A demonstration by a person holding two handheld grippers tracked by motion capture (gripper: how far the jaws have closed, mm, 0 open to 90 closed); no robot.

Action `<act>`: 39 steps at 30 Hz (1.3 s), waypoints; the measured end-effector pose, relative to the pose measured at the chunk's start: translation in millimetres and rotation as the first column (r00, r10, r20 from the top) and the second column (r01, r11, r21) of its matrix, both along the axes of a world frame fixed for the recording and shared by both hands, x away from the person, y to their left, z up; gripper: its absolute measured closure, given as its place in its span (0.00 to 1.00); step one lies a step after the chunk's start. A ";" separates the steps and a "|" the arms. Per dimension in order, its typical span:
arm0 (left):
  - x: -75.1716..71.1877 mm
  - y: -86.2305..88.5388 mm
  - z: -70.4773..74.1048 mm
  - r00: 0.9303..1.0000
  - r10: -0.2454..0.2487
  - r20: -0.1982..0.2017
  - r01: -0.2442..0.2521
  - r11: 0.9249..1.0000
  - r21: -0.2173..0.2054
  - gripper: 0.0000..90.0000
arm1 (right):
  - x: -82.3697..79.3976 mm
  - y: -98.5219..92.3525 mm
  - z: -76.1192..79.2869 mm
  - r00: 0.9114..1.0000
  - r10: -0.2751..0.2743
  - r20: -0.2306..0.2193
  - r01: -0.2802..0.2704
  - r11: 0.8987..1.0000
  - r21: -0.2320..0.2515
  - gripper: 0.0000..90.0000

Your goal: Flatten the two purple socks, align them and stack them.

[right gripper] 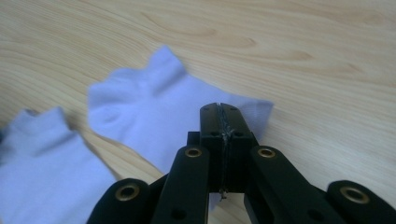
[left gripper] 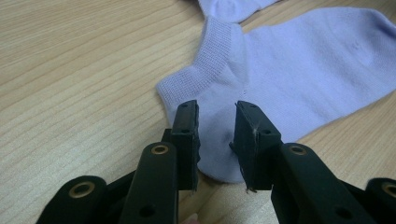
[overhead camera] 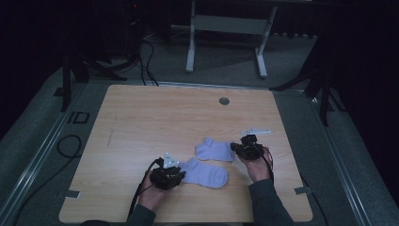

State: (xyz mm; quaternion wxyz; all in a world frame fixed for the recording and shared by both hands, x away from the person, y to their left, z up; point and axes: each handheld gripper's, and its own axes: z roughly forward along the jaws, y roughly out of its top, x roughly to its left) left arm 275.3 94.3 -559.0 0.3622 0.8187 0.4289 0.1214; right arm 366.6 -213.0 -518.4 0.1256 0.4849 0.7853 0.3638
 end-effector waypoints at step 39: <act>-15.4 -9.7 2.8 1.000 -0.011 -0.001 0.011 1.000 -0.012 0.69 | -0.1 30.6 -4.6 0.951 0.295 0.097 -0.267 0.936 -0.230 0.75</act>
